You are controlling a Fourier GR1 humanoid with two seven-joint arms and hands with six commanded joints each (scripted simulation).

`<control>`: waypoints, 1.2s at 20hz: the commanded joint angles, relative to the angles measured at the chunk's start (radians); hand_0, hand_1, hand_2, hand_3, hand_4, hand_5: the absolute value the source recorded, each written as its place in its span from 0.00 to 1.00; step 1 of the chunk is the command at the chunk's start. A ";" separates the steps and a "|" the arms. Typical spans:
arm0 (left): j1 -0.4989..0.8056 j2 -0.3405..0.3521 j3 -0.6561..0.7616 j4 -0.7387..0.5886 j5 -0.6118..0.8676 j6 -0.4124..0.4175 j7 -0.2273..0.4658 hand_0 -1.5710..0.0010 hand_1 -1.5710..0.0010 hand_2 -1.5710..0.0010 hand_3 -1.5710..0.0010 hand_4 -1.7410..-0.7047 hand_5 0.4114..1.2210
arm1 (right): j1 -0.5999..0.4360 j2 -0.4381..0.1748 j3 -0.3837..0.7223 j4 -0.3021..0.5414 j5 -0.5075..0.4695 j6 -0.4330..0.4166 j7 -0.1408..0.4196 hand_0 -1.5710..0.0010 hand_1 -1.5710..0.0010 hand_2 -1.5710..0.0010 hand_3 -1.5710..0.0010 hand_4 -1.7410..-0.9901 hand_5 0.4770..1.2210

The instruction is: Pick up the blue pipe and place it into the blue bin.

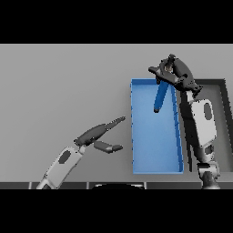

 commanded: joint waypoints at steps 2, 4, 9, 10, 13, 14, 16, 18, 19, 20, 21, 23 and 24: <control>-0.004 -0.014 -0.008 0.004 -0.003 0.003 0.001 1.00 1.00 1.00 1.00 0.82 0.07 | 0.065 0.008 0.016 -0.005 0.015 -0.026 0.037 0.00 0.00 0.00 0.00 0.00 0.86; -0.010 -0.008 -0.003 0.009 -0.011 0.007 -0.008 1.00 1.00 1.00 1.00 0.83 0.06 | 0.121 -0.028 0.084 0.001 -0.015 -0.057 0.037 0.00 0.00 0.00 0.00 0.00 0.87; -0.005 -0.016 -0.006 -0.002 -0.003 0.009 0.008 1.00 1.00 1.00 1.00 0.83 0.06 | 0.202 -0.098 0.241 0.061 -0.075 -0.087 0.037 0.00 0.00 0.00 0.15 0.19 0.85; -0.014 -0.021 -0.005 0.000 -0.002 0.012 0.028 1.00 1.00 1.00 1.00 0.83 0.05 | 0.189 -0.133 0.316 0.087 -0.136 -0.147 0.031 0.00 0.07 0.11 0.29 0.26 0.88; -0.011 -0.019 -0.001 0.003 0.003 0.011 0.021 1.00 1.00 1.00 1.00 0.83 0.05 | 0.151 -0.195 0.458 0.131 -0.273 -0.225 0.025 0.47 0.52 0.55 0.63 0.46 0.94; -0.004 -0.014 -0.003 -0.001 0.002 0.008 0.017 1.00 1.00 1.00 1.00 0.82 0.05 | 0.143 -0.199 0.497 0.147 -0.304 -0.236 0.037 0.57 0.62 0.64 0.71 0.54 0.91; -0.003 -0.018 -0.007 -0.009 0.003 0.011 0.029 1.00 1.00 1.00 1.00 0.82 0.05 | 0.099 -0.260 0.621 0.168 -0.373 -0.225 0.037 0.73 0.76 0.77 0.81 0.66 0.81; -0.003 -0.017 -0.007 -0.002 -0.004 0.013 0.028 1.00 1.00 1.00 1.00 0.82 0.05 | 0.080 -0.291 0.696 0.165 -0.351 -0.197 0.037 0.83 0.84 0.85 0.88 0.75 0.67; -0.004 -0.017 -0.006 0.000 -0.002 0.012 0.022 1.00 1.00 1.00 1.00 0.82 0.05 | 0.075 -0.298 0.717 0.162 -0.326 -0.185 0.037 0.86 0.88 0.88 0.90 0.77 0.60; -0.003 -0.018 -0.007 -0.006 0.000 0.012 0.023 1.00 1.00 1.00 1.00 0.82 0.05 | 0.071 -0.301 0.731 0.162 -0.309 -0.176 0.036 0.89 0.90 0.90 0.92 0.79 0.55; -0.001 -0.014 -0.004 -0.010 0.003 0.011 0.018 1.00 1.00 1.00 1.00 0.81 0.05 | 0.067 -0.299 0.747 0.165 -0.290 -0.166 0.034 0.91 0.92 0.92 0.94 0.81 0.51; -0.007 -0.019 -0.002 0.003 0.001 0.013 0.025 1.00 1.00 1.00 1.00 0.81 0.05 | 0.059 -0.305 0.772 0.181 -0.241 -0.151 0.014 0.94 0.95 0.95 0.96 0.82 0.43; -0.008 -0.019 -0.003 -0.005 0.008 0.008 0.024 1.00 1.00 1.00 1.00 0.81 0.05 | 0.062 -0.297 0.776 0.188 -0.233 -0.163 0.008 0.95 0.96 0.96 0.97 0.82 0.39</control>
